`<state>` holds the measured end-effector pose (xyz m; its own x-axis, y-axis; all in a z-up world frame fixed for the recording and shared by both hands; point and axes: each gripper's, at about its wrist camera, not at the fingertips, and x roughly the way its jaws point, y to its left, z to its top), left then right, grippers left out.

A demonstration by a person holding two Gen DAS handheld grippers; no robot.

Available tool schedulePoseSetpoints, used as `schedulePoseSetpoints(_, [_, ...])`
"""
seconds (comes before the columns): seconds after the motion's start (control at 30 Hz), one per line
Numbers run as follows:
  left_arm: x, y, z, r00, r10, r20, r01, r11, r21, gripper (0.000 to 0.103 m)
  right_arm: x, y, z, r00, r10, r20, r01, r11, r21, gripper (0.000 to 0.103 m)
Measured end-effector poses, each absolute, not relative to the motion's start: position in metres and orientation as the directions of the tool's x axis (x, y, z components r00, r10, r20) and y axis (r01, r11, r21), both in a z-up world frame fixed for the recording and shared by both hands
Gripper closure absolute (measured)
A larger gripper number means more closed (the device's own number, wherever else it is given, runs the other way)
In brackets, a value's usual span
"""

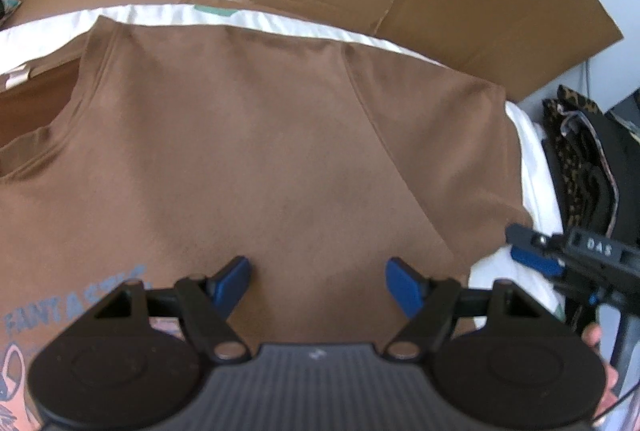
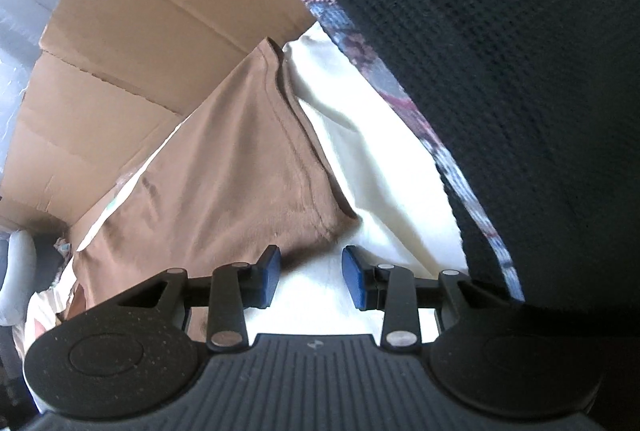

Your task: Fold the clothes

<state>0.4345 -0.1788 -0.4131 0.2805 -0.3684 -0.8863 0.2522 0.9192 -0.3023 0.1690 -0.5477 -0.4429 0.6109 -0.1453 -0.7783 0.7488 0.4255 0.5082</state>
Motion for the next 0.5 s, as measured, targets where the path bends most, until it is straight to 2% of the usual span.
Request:
schedulePoseSetpoints(0.17, [0.435,-0.18,-0.411,0.28,-0.369,-0.886,0.264,0.917,-0.298,0.026,0.17,-0.557,-0.446,0.617,-0.145,-0.773,0.76,0.362,0.539,0.065])
schedulePoseSetpoints(0.27, [0.434,-0.183,-0.41,0.278,-0.383,-0.881,0.273,0.911,-0.31,0.026,0.167,-0.561,-0.448,0.608,-0.148,-0.78,0.774,0.329,0.541,0.083])
schedulePoseSetpoints(0.3, [0.433,-0.184,-0.41,0.274,-0.394,-0.877,0.278,0.906,-0.32,0.028,0.166,-0.561,-0.448,0.604,-0.147,-0.784,0.778,0.323,0.539,0.086])
schedulePoseSetpoints(0.37, [0.431,-0.188,-0.41,0.248,-0.437,-0.865,0.293,0.885,-0.363,0.03,0.163,-0.562,-0.446,0.598,-0.149,-0.788,0.783,0.319,0.534,0.088])
schedulePoseSetpoints(0.43, [0.427,-0.194,-0.41,0.229,-0.473,-0.851,0.319,0.862,-0.394,0.031,0.156,-0.566,-0.439,0.594,-0.152,-0.79,0.785,0.326,0.528,0.095])
schedulePoseSetpoints(0.5, [0.424,-0.203,-0.41,0.218,-0.481,-0.849,0.344,0.852,-0.394,0.032,0.15,-0.57,-0.433,0.591,-0.156,-0.792,0.786,0.332,0.521,0.096])
